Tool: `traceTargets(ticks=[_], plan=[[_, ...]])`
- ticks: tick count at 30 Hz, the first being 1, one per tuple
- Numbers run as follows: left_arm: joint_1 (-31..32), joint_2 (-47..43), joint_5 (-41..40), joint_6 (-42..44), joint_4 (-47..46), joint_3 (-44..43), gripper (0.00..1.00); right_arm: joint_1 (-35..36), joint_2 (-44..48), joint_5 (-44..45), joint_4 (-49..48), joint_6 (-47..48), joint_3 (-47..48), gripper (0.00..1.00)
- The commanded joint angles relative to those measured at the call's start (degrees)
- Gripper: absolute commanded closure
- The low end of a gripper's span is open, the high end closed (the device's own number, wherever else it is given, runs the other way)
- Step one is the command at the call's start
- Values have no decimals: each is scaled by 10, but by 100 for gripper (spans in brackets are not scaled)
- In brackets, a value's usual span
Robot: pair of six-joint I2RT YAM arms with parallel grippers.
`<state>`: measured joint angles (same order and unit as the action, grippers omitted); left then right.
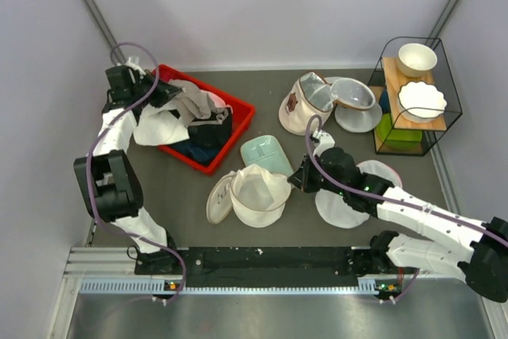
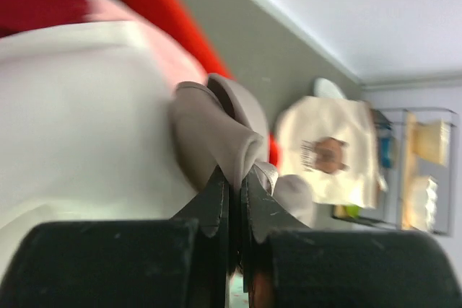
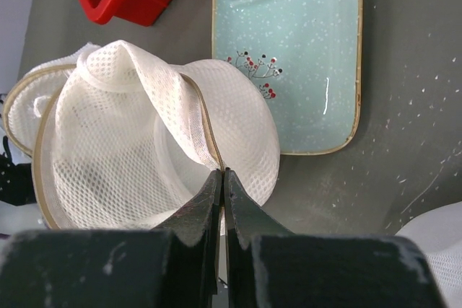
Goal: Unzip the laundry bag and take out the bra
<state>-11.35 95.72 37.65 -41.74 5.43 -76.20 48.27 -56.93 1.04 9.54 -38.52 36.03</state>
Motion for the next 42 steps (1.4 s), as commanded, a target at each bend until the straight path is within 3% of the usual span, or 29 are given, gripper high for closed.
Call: traceTargets(ticks=[1,6,9,11,14,17,24,30,33,37,42], plan=[[-40,20,-90,103,90,-32,100,5,-16,5,-18,4,25,100],[-43,46,-113,136,157,-56,99,4,-33,-5,-25,3,33,100],[-44,45,-113,133,173,-66,89,4,-37,-5,-27,3,37,100],[-45,33,-122,130,192,-64,76,5,-37,-4,-27,1,36,100],[-45,-4,-130,125,194,-51,47,4,-40,-6,-29,-1,33,100],[-45,-44,-139,127,208,-47,32,4,-43,-8,-31,-2,33,100],[-39,-133,-137,168,262,-82,20,4,-42,-8,-36,-4,29,100],[-10,-169,-147,191,299,-105,20,4,-41,-8,-39,-6,32,100],[26,-202,-153,194,310,-84,20,4,-34,-23,-39,-4,34,100],[129,-272,-261,226,339,-22,19,5,-35,-36,-49,-16,35,100],[130,-370,-265,224,369,30,19,36,-64,-47,-110,-46,32,100]])
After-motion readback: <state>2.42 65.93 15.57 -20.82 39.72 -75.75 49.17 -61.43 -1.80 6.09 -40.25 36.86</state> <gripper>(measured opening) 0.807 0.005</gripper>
